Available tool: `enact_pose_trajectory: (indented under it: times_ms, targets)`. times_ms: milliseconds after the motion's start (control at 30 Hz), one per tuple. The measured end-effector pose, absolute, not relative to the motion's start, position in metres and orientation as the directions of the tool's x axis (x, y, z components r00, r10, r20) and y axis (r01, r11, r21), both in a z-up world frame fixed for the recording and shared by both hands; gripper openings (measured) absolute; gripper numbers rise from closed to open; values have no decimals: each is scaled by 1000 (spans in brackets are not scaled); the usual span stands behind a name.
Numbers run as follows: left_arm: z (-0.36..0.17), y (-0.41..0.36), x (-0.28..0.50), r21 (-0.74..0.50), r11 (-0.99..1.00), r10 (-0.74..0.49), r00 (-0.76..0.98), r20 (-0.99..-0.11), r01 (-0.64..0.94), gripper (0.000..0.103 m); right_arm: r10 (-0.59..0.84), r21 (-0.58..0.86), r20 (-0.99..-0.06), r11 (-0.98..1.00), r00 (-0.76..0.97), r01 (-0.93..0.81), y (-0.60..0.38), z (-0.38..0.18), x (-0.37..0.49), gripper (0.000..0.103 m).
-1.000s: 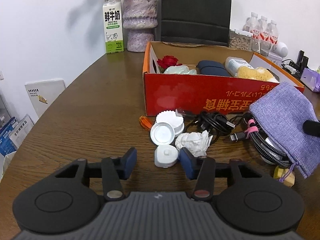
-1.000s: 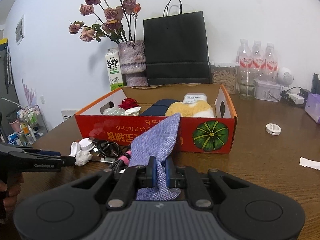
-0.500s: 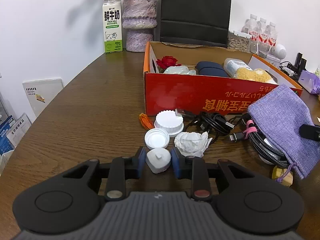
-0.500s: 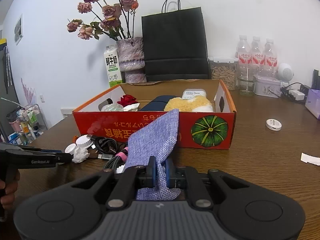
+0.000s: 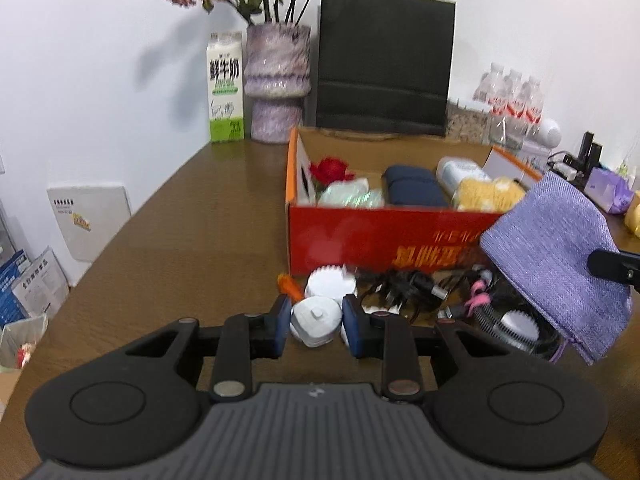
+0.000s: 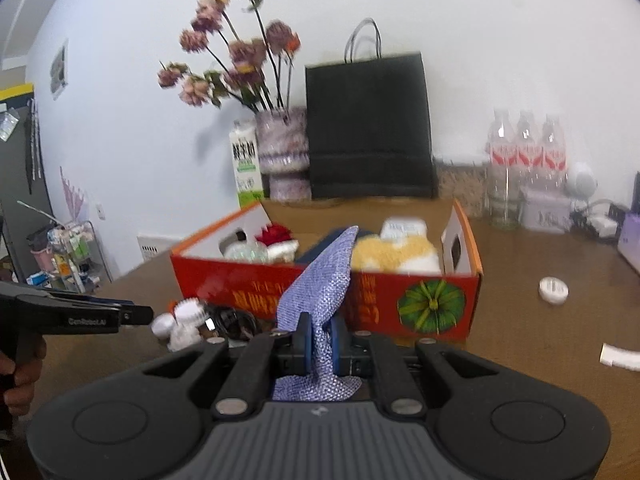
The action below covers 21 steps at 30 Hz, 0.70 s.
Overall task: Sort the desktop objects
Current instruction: 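Carry the purple bag and white cap over the box with both grippers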
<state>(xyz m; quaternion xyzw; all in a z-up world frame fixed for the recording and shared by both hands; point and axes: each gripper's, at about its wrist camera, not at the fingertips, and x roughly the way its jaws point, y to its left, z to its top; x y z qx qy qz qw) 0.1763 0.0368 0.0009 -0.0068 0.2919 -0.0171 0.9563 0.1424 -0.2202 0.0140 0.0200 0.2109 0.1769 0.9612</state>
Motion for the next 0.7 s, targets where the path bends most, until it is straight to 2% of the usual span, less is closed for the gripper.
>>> enact_pose_trajectory:
  times_ms: [433, 567, 700]
  targets:
    - [57, 6, 218, -25, 996, -88, 899, -430, 85, 29, 346, 119, -265, 938, 900, -326, -209, 67, 183, 8]
    - [69, -3, 250, -34, 995, -101, 895, -435, 95, 29, 341, 139, -257, 939, 904, -315, -200, 78, 214, 8]
    - [74, -9, 287, -16, 996, -88, 883, -461, 90, 29, 334, 165, -287, 941, 898, -297, -189, 81, 255, 8]
